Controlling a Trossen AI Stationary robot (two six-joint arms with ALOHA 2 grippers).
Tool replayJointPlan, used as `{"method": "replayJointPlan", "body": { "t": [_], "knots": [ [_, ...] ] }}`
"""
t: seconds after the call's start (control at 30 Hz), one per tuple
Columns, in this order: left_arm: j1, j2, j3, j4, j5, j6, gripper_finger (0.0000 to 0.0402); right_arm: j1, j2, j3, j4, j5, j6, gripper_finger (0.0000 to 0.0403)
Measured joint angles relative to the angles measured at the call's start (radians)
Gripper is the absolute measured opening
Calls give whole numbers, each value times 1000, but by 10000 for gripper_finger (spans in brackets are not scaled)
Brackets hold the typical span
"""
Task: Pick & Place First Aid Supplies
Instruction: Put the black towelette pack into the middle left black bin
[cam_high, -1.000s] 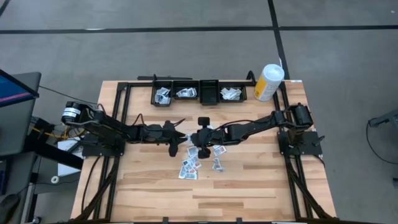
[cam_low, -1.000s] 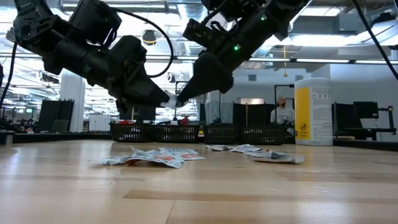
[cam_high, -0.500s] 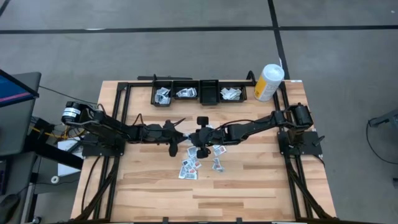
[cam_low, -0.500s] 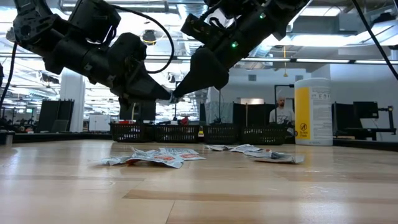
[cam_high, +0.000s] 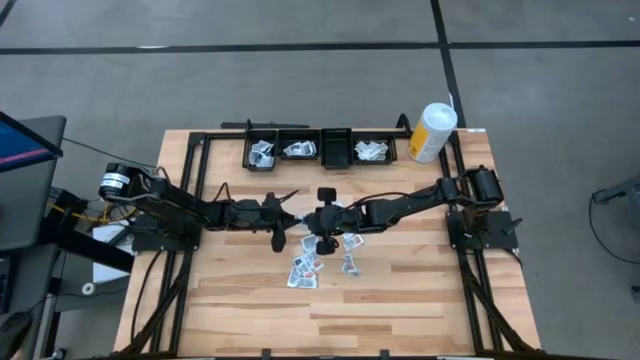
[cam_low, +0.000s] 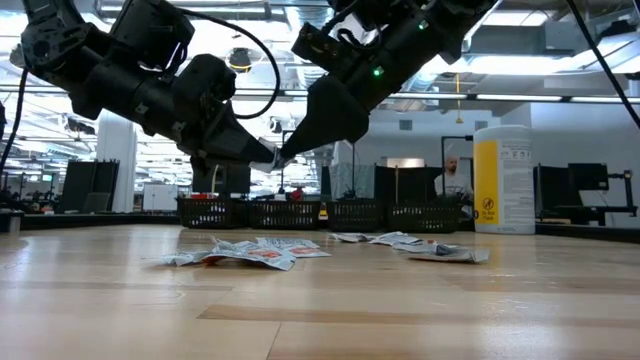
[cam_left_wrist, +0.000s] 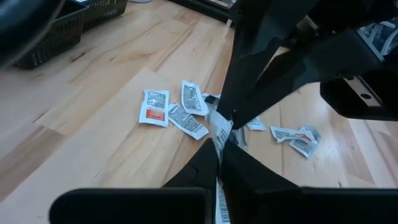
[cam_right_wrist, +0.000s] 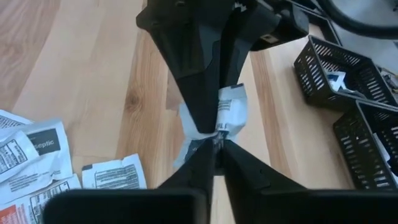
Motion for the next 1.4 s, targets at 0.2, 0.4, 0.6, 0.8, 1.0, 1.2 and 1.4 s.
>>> {"method": "replayJointPlan", "body": {
  "t": [0.2,0.4,0.6,0.8,1.0,1.2,1.4],
  "knots": [
    [1,0,0,1,-16,0,11,-2,0,0,-16,0,0,96],
    [23,0,-1,10,-81,26,10,-37,0,-2,-131,1,19,154],
    [145,-2,15,16,-82,64,15,-86,2,-13,-186,-2,66,179],
    [331,-1,71,13,-28,139,11,-108,2,-55,-148,-4,80,185],
    [517,-1,121,11,64,157,13,-114,2,-92,-98,-5,88,183],
    [635,45,158,9,183,141,12,-113,1,-105,-93,-5,89,181],
    [681,179,215,8,221,138,17,-113,0,-105,-82,-5,83,182]
  ]
}}
